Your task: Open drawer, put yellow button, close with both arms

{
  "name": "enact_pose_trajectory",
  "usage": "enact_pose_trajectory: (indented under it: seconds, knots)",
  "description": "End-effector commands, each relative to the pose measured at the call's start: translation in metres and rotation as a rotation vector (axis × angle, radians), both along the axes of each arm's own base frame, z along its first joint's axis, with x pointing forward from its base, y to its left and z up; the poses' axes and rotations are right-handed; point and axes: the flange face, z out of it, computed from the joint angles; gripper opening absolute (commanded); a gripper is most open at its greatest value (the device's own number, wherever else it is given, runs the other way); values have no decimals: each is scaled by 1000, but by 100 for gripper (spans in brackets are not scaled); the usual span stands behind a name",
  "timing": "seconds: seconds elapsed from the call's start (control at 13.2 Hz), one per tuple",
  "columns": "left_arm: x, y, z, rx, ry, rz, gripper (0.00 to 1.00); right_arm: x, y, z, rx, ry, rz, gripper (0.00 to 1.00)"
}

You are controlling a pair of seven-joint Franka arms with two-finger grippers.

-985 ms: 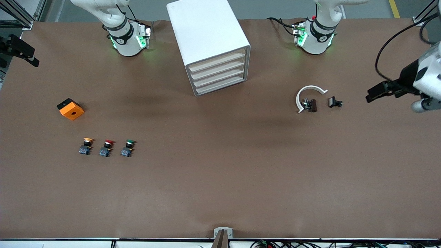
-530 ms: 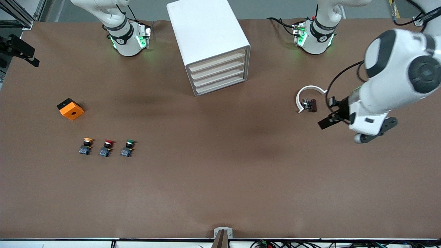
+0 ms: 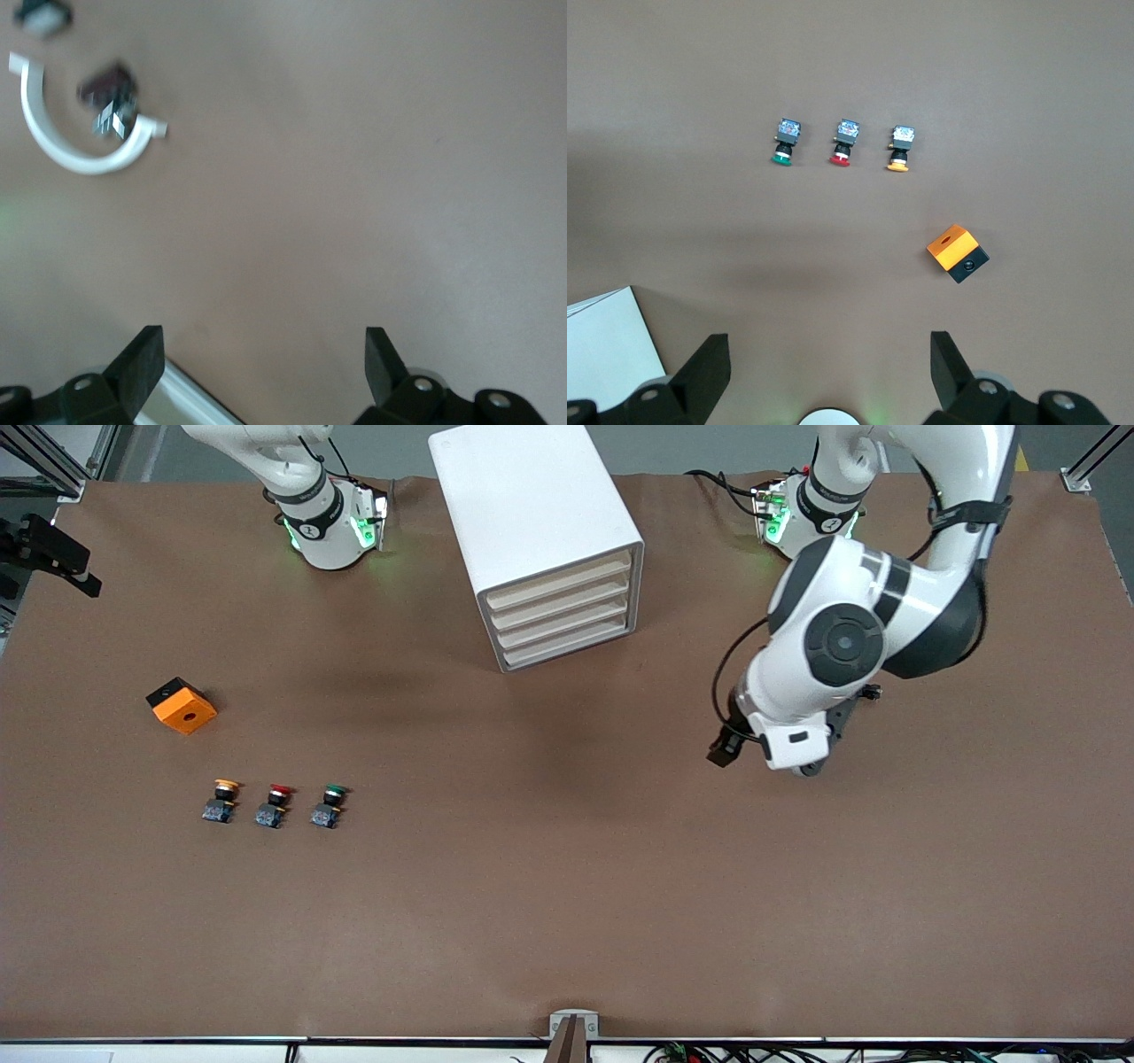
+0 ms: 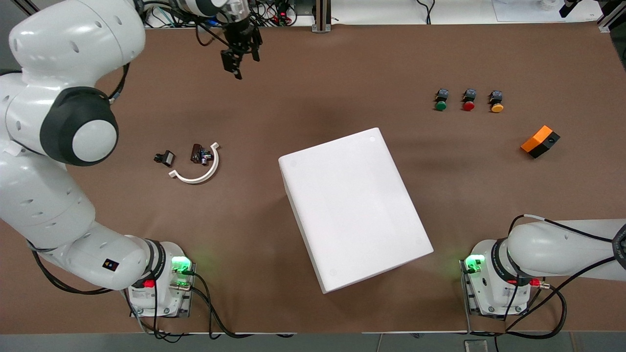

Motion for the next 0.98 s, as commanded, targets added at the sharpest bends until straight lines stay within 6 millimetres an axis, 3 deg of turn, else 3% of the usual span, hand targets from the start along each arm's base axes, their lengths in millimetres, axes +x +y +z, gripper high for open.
enact_pose_trajectory:
  seconds: [0.0,0.3,0.91]
  knots:
    - [-19,-20,-10,9,116,91,100,-3,2,3,2,-7,-8,100]
    - [-56,-39,-51,76,419,171,100,-2,1,7,-1,-17,-9,100]
    - [-81,-62,-118,-22,869,275,100,2,-1,5,1,-10,-10,100]
